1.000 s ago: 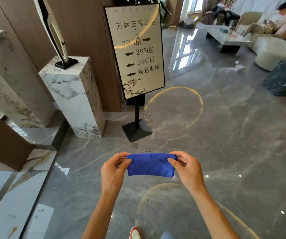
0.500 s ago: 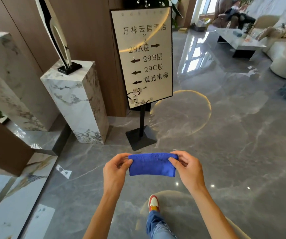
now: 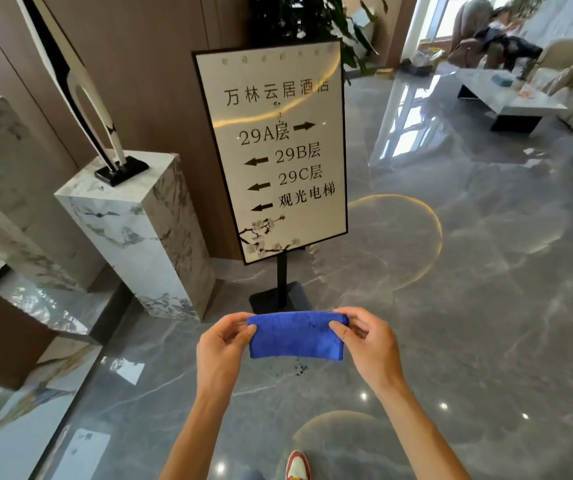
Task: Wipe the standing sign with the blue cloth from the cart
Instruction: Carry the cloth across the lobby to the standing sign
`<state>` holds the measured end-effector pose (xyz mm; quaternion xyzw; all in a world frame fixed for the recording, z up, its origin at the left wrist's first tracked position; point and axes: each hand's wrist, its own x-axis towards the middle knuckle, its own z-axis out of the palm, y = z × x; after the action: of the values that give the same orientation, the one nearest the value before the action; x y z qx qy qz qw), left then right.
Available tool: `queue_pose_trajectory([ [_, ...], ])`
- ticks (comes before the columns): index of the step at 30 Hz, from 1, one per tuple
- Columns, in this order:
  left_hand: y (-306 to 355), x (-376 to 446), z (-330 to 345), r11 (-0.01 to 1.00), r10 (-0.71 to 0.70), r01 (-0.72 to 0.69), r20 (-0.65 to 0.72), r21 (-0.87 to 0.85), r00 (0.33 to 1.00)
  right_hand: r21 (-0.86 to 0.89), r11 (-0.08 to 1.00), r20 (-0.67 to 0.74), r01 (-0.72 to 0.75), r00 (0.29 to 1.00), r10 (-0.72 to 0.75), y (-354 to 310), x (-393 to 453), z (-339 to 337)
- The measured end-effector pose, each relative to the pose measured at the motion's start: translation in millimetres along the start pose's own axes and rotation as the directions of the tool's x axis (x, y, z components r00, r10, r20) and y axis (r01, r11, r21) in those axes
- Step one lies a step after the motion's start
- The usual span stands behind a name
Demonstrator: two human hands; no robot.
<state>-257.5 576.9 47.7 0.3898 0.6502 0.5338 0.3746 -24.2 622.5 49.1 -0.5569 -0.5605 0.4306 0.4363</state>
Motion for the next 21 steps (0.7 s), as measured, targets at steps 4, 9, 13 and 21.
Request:
queue_pose_trajectory([
  [4, 8.1, 22.3, 20.5, 1.000, -0.018, 0.018, -0.025, -0.017, 1.000, -0.007, 1.000, 0.025, 0.024, 0.999, -0.024, -3.7, 36.9, -10.7],
  [9, 15.9, 49.7, 39.5, 1.000, -0.013, 0.013, -0.029, -0.009, 0.999, -0.006, 0.999, 0.043, 0.032, 0.999, -0.032, -3.0, 76.2, -18.3],
  [13, 24.0, 72.4, 52.5, 1.000, -0.007, 0.006, -0.031, -0.005, 0.999, 0.003, 0.999, 0.059, 0.034, 0.998, -0.034, -4.7, 106.6, -21.0],
  [21, 41.4, 133.0, 74.0, 0.999, 0.016, -0.018, -0.037, -0.048, 0.999, 0.012, 0.997, 0.057, 0.075, 0.996, -0.075, -11.6, 178.6, -17.4],
])
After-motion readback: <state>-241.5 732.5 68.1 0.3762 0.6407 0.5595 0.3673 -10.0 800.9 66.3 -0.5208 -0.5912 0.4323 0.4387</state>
